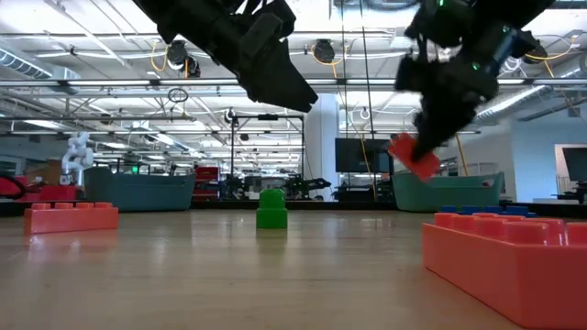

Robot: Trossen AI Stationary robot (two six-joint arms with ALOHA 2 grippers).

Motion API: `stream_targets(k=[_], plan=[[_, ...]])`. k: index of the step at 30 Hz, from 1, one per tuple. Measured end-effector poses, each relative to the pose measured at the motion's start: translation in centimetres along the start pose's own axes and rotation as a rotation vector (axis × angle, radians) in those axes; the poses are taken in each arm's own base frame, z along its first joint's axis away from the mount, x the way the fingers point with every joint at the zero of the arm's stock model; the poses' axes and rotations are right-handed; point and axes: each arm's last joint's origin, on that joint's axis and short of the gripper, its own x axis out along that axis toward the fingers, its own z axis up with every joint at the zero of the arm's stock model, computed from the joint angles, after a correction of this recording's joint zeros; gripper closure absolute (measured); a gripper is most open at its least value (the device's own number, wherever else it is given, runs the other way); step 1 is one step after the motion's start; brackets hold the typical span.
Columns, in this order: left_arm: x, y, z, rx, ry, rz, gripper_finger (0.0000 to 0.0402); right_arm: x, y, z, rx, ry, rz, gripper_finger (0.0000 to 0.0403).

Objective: Sort & place blocks by color
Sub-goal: Put the right orange game piece into the dark blue bin

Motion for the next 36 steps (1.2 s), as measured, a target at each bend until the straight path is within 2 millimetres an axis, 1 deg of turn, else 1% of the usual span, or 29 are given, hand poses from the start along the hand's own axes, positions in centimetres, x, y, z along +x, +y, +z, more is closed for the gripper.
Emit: stream_targets(k=[4, 8, 12, 14, 18, 23, 25, 27, 32, 36], plan=[[0.0, 0.0, 0.3, 0.026, -0.034, 0.001, 0.0156, -1.0, 0.2, 2.0, -0.146, -0.227, -0.009, 0.0317], [-0.1, -0.1, 1.1, 0.041, -0.112, 0.004, 0.0156, -1.8, 0.5, 3.9, -0.25, -0.435, -0.012, 0.0317], [-0.1, -0.1, 1.4, 0.045, -0.142, 0.005, 0.0156, -2.2, 0.8, 4.9, -0.308, -0.56, -0.019, 0.0317], [-0.1, -0.1, 1.4, 0.045, -0.146, 0.006, 0.0156, -2.3, 0.8, 5.0, -0.323, -0.568, -0.024, 0.0317], [-0.2, 0.0, 1.7, 0.042, -0.177, 0.007, 0.0156, -1.8, 0.7, 4.7, -0.337, -0.525, -0.028, 0.0317], [-0.6, 0.3, 3.4, 0.047, -0.355, 0.026, 0.0156, -1.4, 0.7, 4.6, -0.344, -0.508, -0.029, 0.0317], [-0.7, 0.3, 3.7, 0.046, -0.39, 0.023, 0.0156, -1.5, 0.7, 4.7, -0.345, -0.52, -0.029, 0.0317], [-0.7, 0.3, 3.7, 0.048, -0.386, 0.012, 0.0156, -1.6, 0.7, 4.8, -0.348, -0.533, -0.03, 0.0317], [-0.5, 0.2, 2.9, 0.04, -0.308, -0.004, 0.0156, -1.6, 0.7, 4.9, -0.362, -0.539, -0.034, 0.0317], [-0.5, 0.0, 2.9, 0.044, -0.3, -0.008, 0.0156, -1.6, 0.8, 4.9, -0.362, -0.544, -0.034, 0.0317]])
